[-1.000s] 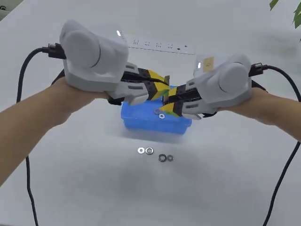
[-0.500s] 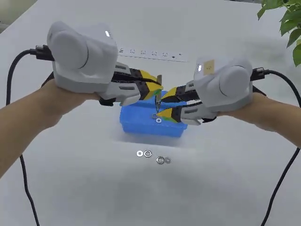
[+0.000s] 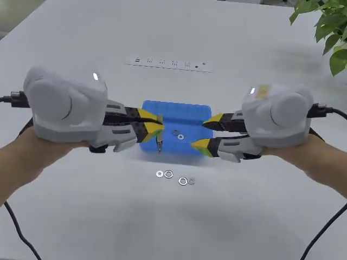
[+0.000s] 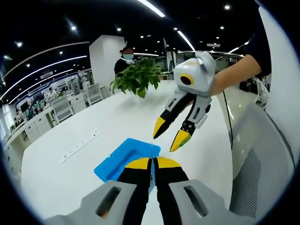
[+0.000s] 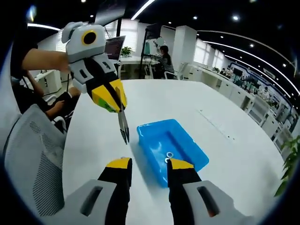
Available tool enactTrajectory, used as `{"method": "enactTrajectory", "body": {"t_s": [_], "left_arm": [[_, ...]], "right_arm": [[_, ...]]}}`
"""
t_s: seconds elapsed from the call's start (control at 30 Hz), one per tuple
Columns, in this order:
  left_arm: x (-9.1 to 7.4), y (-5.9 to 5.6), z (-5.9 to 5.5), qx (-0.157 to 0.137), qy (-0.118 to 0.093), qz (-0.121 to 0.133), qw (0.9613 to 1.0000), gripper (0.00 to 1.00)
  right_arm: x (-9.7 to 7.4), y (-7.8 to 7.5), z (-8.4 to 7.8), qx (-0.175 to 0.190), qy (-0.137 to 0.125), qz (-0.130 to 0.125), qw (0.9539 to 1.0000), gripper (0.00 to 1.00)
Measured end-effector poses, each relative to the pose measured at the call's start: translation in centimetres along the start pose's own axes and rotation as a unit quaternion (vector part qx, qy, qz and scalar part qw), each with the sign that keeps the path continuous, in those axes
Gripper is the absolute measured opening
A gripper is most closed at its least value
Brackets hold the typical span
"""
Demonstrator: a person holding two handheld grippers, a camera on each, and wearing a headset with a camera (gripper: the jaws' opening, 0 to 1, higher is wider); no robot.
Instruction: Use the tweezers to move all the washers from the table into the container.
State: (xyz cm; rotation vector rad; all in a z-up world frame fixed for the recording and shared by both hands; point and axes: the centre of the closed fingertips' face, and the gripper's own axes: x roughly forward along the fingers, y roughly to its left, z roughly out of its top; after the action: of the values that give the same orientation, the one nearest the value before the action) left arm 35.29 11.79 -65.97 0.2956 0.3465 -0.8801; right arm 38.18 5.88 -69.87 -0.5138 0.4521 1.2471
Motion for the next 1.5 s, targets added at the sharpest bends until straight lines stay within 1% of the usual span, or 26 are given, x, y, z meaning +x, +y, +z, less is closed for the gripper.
{"method": "enactTrajectory", "body": {"t_s": [0.07,0.13,0.17,0.2,0.23,0.3,0.33,0.4,0.47,0.53,0.63,0.7,0.8,0.87,1.07,1.13,1.23,1.33,1.5], "left_arm": [[-0.1,-0.4,-0.6,-0.002,0.001,0.000,1.0000,0.06],[-0.1,-0.7,-1.2,-0.010,-0.001,0.002,0.9999,0.06],[-0.1,-0.9,-1.3,-0.010,-0.009,0.003,0.9999,0.06],[-0.1,-1.1,-1.3,-0.018,-0.020,0.005,0.9996,0.06],[-0.1,-1.1,-1.5,-0.026,-0.020,0.008,0.9994,0.06],[0.0,-1.4,-2.0,-0.021,-0.017,0.007,0.9996,0.06],[0.1,-1.5,-2.2,-0.020,-0.014,0.007,0.9997,0.06],[0.2,-1.7,-2.7,-0.017,-0.010,0.001,0.9998,0.06],[0.2,-1.7,-2.9,-0.017,-0.012,-0.001,0.9998,0.06],[0.3,-1.8,-2.7,-0.015,-0.025,-0.005,0.9996,0.06],[0.5,-2.0,-2.7,-0.013,-0.031,-0.012,0.9994,0.06],[0.7,-2.1,-2.9,-0.010,-0.032,-0.018,0.9993,0.06],[0.9,-2.0,-3.4,-0.012,-0.030,-0.020,0.9993,0.06],[1.0,-1.9,-3.5,-0.015,-0.033,-0.019,0.9992,0.06],[1.1,-2.2,-3.4,-0.014,-0.043,-0.025,0.9987,0.06],[1.3,-2.4,-3.4,-0.013,-0.043,-0.029,0.9986,0.06],[1.5,-2.4,-3.6,-0.008,-0.041,-0.028,0.9987,0.06],[1.7,-2.5,-3.6,-0.006,-0.042,-0.029,0.9987,0.06],[1.8,-2.4,-3.9,-0.010,-0.042,-0.028,0.9987,0.06]], "right_arm": [[-0.3,0.4,-0.6,0.010,0.002,-0.001,0.9999,0.33],[-0.6,0.1,-1.0,0.026,-0.009,-0.016,0.9995,0.33],[-0.7,0.2,-1.2,0.039,-0.012,-0.014,0.9991,0.34],[-0.8,0.3,-1.6,0.058,-0.013,-0.013,0.9981,0.36],[-0.9,0.3,-2.1,0.062,-0.012,-0.015,0.9979,0.37],[-0.9,0.6,-3.0,0.066,-0.004,-0.014,0.9977,0.40],[-1.0,0.8,-3.7,0.068,0.003,-0.014,0.9976,0.42],[-1.1,1.0,-4.4,0.071,0.010,-0.012,0.9974,0.44],[-1.2,1.4,-5.1,0.076,0.014,-0.010,0.9970,0.46],[-1.2,1.8,-5.6,0.083,0.015,-0.006,0.9964,0.49],[-1.2,2.2,-5.8,0.100,0.008,-0.006,0.9949,0.52],[-1.2,2.4,-5.9,0.110,0.003,-0.005,0.9939,0.54],[-1.2,2.7,-6.4,0.113,0.006,-0.004,0.9936,0.59],[-1.2,2.9,-6.7,0.110,0.010,-0.004,0.9939,0.62],[-1.3,4.0,-7.7,0.117,0.018,0.007,0.9929,0.71],[-1.2,4.5,-7.9,0.120,0.018,0.013,0.9925,0.71],[-1.1,4.9,-8.0,0.123,0.018,0.018,0.9921,0.70],[-1.1,4.9,-8.1,0.126,0.019,0.019,0.9916,0.70],[-1.2,4.9,-8.2,0.132,0.017,0.019,0.9909,0.69]]}}
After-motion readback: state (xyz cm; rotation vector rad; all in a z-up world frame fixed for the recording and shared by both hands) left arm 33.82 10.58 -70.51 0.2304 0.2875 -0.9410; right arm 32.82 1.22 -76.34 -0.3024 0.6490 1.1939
